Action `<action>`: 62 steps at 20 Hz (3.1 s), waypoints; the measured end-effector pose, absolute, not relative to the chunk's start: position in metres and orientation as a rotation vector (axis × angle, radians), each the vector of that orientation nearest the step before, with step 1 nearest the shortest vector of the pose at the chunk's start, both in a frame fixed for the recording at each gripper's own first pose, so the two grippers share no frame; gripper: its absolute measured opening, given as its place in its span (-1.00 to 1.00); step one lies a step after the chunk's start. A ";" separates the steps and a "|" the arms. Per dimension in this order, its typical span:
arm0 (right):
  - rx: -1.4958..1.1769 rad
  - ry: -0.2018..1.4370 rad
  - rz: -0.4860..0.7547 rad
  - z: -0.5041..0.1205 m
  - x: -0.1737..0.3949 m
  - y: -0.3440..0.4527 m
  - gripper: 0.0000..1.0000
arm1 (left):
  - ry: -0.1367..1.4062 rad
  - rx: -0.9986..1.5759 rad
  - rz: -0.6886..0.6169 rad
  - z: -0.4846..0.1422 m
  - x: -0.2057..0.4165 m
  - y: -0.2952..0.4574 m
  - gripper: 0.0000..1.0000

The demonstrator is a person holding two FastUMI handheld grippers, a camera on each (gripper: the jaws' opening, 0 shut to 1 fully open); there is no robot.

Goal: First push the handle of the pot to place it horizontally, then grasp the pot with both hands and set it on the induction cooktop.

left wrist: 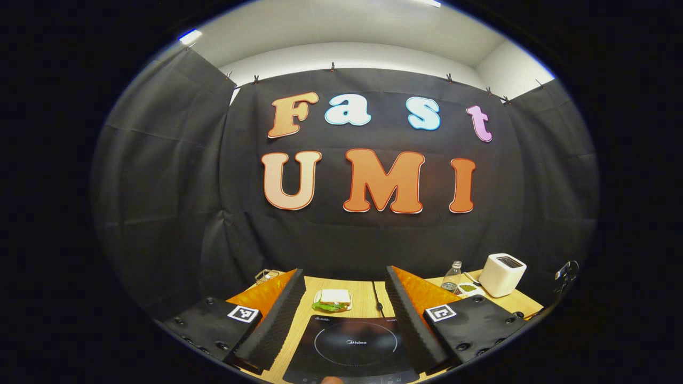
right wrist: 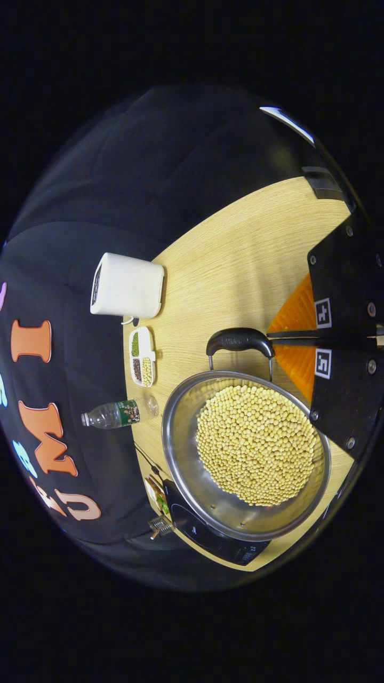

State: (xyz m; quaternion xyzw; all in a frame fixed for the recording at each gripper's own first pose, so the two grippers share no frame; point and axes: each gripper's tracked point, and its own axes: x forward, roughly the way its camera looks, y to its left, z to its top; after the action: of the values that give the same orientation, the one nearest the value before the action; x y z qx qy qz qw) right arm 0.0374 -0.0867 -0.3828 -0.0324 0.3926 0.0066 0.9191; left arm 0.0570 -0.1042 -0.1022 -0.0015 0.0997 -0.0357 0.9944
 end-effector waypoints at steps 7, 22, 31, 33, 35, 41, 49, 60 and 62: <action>-0.061 0.814 0.004 -0.383 0.047 -0.088 -1.00 | 0.211 -0.003 -0.070 -0.112 0.058 -0.102 0.97; -0.015 0.748 -0.036 -0.358 0.048 -0.098 -1.00 | 0.308 -0.012 -0.145 -0.173 0.036 -0.154 0.96; -0.012 0.612 -0.065 -0.329 0.045 -0.100 -0.51 | 0.520 -0.040 -0.266 -0.309 0.004 -0.237 0.99; -0.010 0.605 -0.058 -0.329 0.047 -0.095 -0.23 | 0.578 -0.029 -0.295 -0.340 -0.008 -0.256 0.96; -0.009 0.606 -0.054 -0.334 0.050 -0.089 0.07 | 0.623 -0.028 -0.336 -0.362 -0.018 -0.276 0.96; -0.012 0.610 -0.053 -0.344 0.073 -0.084 0.61 | 0.710 0.002 -0.372 -0.396 -0.025 -0.294 0.97; 0.009 0.699 -0.017 -0.384 0.088 -0.072 0.80 | 0.794 0.049 -0.362 -0.421 -0.025 -0.294 0.94; 0.109 0.746 0.034 -0.395 0.091 -0.059 -0.02 | 0.855 0.108 -0.379 -0.428 -0.019 -0.299 0.96; 0.114 0.743 0.030 -0.396 0.090 -0.058 -0.06 | 0.904 0.074 -0.432 -0.437 -0.023 -0.312 0.92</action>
State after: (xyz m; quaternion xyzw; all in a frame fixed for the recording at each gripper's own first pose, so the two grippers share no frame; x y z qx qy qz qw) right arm 0.0905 -0.0584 -0.3959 0.0556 0.3627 0.0148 0.9301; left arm -0.0234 -0.3124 -0.4371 0.0354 0.4333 -0.2072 0.8764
